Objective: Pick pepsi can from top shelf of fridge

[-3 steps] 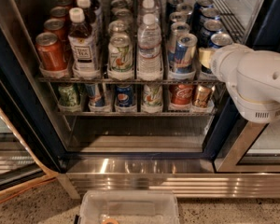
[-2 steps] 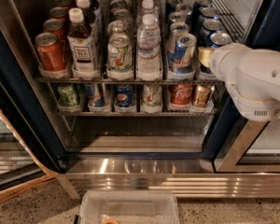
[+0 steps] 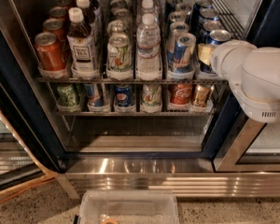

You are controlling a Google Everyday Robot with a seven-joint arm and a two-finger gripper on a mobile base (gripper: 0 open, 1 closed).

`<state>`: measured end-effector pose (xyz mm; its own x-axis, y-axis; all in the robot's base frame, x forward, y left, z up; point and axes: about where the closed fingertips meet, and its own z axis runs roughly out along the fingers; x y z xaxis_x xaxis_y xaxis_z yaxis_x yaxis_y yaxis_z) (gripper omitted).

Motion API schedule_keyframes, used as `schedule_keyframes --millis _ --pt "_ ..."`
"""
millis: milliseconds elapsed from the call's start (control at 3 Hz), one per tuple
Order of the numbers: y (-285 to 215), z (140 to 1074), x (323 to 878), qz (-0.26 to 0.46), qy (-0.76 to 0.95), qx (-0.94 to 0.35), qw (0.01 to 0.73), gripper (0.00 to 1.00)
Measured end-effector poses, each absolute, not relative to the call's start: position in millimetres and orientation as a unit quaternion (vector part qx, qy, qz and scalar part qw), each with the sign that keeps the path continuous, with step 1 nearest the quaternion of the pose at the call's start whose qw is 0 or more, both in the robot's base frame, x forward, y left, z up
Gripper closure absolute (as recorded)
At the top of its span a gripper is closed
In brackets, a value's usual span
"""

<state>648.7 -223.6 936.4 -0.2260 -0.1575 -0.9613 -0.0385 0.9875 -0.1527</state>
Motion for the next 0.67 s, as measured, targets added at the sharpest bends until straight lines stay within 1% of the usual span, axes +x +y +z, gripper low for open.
schedule_keyframes --millis 667 --pt "-216.1 939.3 633.6 -0.039 0.779 -0.073 0.622 1.00"
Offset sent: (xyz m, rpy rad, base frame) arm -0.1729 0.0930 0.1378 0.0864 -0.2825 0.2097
